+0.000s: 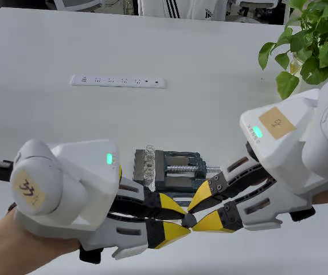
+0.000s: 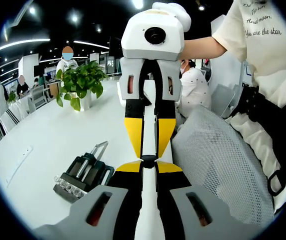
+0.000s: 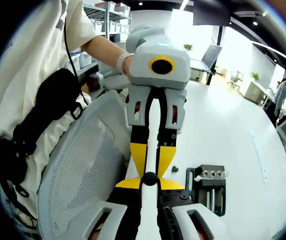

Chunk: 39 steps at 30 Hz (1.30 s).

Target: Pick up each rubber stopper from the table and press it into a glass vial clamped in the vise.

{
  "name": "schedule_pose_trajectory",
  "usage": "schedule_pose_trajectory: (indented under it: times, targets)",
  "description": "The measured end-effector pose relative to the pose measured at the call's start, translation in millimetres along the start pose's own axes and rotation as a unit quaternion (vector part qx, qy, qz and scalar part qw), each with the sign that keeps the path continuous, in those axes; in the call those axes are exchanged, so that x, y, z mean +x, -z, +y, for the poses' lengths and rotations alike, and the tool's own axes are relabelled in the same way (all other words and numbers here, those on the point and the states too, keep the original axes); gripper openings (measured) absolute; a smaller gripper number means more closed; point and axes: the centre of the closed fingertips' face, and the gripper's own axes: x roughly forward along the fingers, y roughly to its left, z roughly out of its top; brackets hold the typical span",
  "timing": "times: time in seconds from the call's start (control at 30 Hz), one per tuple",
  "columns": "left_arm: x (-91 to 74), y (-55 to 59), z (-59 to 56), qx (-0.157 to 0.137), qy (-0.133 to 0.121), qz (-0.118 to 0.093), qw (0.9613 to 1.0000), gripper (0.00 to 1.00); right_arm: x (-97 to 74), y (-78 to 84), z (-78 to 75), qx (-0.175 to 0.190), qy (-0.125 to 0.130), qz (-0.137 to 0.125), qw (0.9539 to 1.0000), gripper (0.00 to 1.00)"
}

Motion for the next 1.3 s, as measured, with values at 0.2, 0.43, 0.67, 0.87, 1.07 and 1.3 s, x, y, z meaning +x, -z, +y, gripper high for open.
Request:
schedule_pose_trajectory:
  times: [0.2,0.43,0.67,0.87,1.07,1.3]
  targets:
    - [0.2,0.3,-0.9,0.006,0.004,0.001,1.0,0.07,-0.5,0.0,0.3,0.003,-0.004,0.0,1.0,0.06]
    - [0.8,4.6,-2.2,0.017,0.005,0.01,0.9998,0.07,-2.0,0.0,1.6,0.01,-0.007,-0.002,0.9999,0.06]
    - [1.6,5.4,-3.3,0.011,0.006,0.01,0.9999,0.06,-1.0,-0.3,3.0,0.011,-0.011,-0.001,0.9999,0.06]
    - [1.7,5.2,-3.4,-0.003,0.004,0.006,1.0,0.05,-0.7,-0.6,2.9,0.01,-0.012,-0.004,0.9999,0.07]
    - [0.3,5.0,-1.7,-0.012,0.002,0.002,0.9999,0.04,-1.3,-1.3,1.7,0.007,-0.01,-0.007,0.9999,0.07]
    - [-0.2,6.0,-1.9,-0.024,0.002,-0.002,0.9997,0.04,-1.2,-2.2,2.5,0.009,-0.011,-0.011,0.9998,0.08]
